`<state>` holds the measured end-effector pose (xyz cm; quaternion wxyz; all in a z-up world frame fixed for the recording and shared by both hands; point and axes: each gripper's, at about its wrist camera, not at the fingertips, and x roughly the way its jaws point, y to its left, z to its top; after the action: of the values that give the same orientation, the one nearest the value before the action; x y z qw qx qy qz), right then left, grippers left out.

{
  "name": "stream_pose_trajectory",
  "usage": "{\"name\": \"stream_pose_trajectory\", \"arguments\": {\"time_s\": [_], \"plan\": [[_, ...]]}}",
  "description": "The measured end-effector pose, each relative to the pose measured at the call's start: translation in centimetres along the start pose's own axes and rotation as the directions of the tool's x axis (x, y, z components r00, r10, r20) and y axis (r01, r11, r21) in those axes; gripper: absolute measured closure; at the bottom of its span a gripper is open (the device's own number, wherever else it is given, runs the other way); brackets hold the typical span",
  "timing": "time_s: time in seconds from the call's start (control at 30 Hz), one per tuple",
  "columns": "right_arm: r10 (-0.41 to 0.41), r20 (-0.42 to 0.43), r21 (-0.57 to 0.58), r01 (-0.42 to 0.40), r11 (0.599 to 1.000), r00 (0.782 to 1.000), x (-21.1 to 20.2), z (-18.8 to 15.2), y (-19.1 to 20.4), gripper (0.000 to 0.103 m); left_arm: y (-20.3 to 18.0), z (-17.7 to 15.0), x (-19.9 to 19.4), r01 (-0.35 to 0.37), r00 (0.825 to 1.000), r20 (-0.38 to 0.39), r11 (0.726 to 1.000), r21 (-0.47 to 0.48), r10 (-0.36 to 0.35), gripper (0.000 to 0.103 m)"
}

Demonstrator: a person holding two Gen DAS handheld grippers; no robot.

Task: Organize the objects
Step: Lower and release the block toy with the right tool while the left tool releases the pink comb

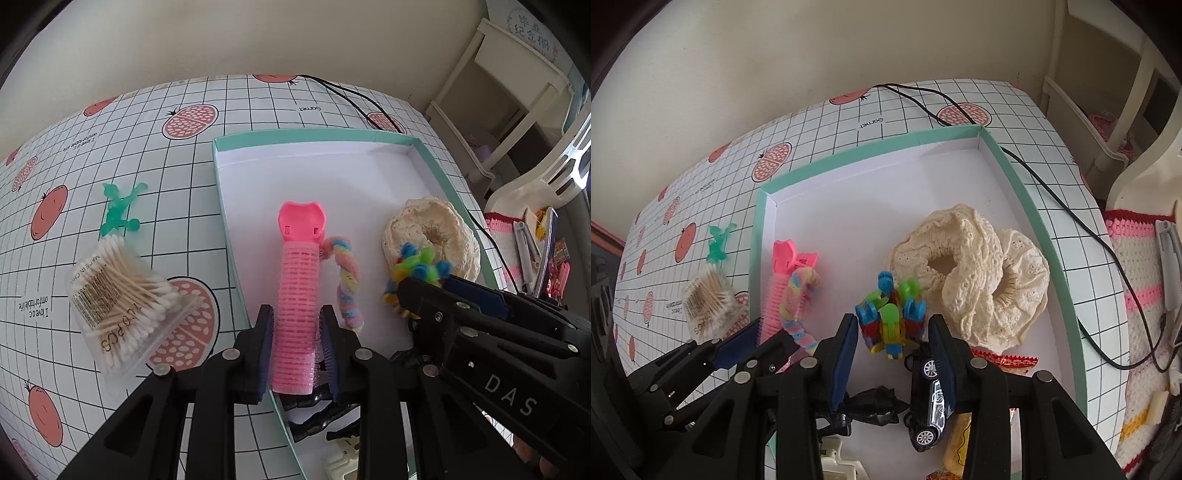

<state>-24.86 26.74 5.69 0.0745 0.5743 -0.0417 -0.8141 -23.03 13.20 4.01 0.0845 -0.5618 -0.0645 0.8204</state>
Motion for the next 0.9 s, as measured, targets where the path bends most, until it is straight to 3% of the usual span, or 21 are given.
{"name": "stream_pose_trajectory", "arguments": {"time_s": [0.2,0.37,0.9], "plan": [[-0.003,0.004,-0.009,0.003,1.000,1.000,-0.4,0.1,0.3,0.060,0.1,0.1,-0.2,0.005,1.000,-0.011,1.000,-0.009,-0.005,0.075],[0.001,0.028,-0.017,-0.001,1.000,1.000,-1.4,0.4,0.6,0.060,-0.2,0.4,-1.0,0.012,1.000,0.008,1.000,-0.002,-0.012,0.063],[0.025,0.128,-0.008,-0.024,1.000,0.991,-5.8,1.3,0.6,0.060,0.6,1.6,-4.4,-0.005,0.997,0.082,0.999,-0.036,0.008,0.062]]}}
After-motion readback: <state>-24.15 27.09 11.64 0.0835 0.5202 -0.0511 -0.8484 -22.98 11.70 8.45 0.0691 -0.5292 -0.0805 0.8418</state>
